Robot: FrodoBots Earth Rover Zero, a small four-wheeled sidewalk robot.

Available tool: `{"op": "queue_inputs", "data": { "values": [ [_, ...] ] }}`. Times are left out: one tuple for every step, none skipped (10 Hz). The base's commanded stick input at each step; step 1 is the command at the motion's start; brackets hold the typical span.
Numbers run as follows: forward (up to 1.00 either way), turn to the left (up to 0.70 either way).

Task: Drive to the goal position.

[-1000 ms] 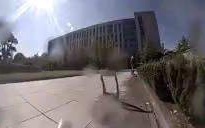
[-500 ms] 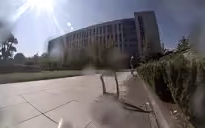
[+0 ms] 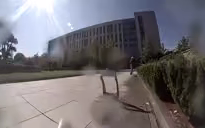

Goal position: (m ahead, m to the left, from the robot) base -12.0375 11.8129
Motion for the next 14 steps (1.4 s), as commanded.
{"op": "queue_inputs", "data": {
  "values": [
    [0.05, 0.00],
    [0.05, 0.00],
    [0.05, 0.00],
    [0.05, 0.00],
    [0.05, 0.00],
    [0.05, 0.00],
    [0.06, 0.00],
    [0.05, 0.00],
    [0.05, 0.00],
    [0.05, 0.00],
    [0.06, 0.00],
    [0.06, 0.00],
    [0.05, 0.00],
    [0.05, 0.00]
  ]
}}
